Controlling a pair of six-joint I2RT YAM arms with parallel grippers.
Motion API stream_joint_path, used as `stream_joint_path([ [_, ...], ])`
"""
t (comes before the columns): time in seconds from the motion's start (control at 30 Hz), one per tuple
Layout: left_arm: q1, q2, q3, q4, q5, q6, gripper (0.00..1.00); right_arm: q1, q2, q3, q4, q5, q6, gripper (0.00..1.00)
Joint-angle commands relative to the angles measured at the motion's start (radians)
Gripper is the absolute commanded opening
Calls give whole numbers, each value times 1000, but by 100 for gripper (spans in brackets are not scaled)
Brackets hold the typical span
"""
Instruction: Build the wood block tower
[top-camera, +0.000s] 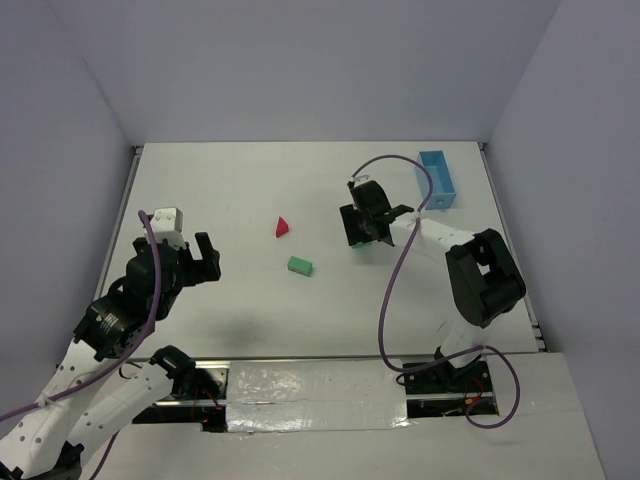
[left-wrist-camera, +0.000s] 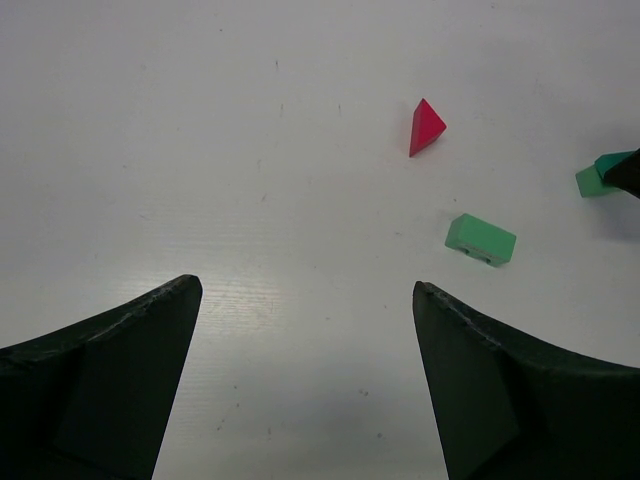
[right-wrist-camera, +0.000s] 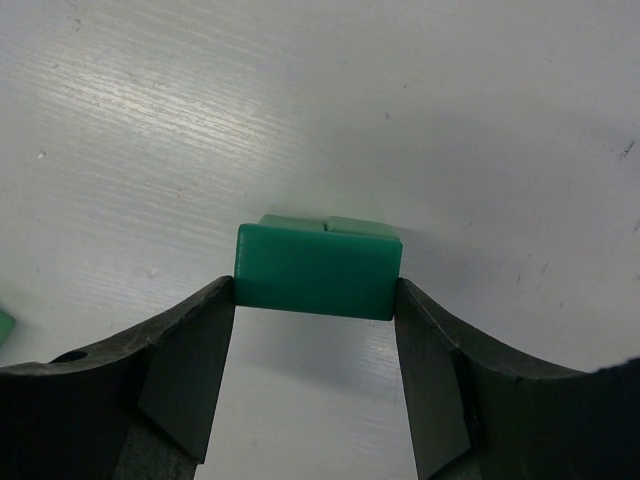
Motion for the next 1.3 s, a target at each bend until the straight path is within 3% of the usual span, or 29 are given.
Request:
stream_joint_path([
  [0.0, -2, -9, 1, 42, 6, 31, 99, -1, 17, 44, 29, 20, 7, 59],
  [0.7, -2, -19, 1, 46, 15, 36, 99, -3, 22, 50, 18, 12, 7, 80],
  [1.27, -1, -20, -1, 49, 18, 36, 100, -1, 16, 52, 6, -3, -5, 76],
])
